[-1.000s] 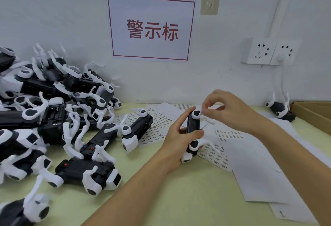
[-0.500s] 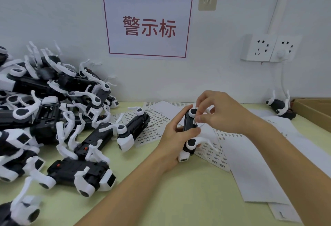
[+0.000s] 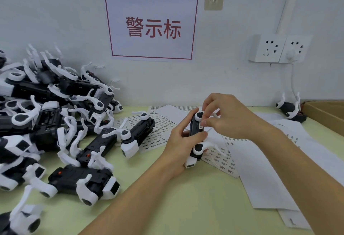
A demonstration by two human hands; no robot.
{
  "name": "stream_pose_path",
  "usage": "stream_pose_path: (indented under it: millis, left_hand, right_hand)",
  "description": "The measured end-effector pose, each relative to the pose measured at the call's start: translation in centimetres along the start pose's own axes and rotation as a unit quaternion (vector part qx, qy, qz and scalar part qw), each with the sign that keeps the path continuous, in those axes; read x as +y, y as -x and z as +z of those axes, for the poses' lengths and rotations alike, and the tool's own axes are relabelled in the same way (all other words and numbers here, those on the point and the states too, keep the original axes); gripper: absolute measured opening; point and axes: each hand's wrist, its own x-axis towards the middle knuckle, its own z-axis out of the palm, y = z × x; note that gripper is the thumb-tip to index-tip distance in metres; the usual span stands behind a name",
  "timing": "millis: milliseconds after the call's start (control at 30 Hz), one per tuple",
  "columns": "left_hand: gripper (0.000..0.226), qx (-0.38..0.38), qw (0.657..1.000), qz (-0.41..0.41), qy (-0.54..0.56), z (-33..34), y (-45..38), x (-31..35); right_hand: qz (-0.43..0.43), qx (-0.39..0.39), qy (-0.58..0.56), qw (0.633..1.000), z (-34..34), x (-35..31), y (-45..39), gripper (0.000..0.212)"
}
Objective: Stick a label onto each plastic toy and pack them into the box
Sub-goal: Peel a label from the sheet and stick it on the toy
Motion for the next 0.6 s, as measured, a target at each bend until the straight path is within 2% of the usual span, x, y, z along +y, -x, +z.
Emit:
stream_pose_path:
  millis: [267,600]
  left_hand:
    - [0.065,-0.006,1.000,0.003,0.017,0.13,0.04,0.05]
    - [0.054,0.000,0.999,0.001,0.049,0.19,-0.06,0.11]
  right_hand:
    - [0.001,0.003,-0.001,1.000,0.06,0.04,-0.04,0.014]
    - [0.001,0.005,-0.005,1.000,0.09,-0.06,0.08,0.015]
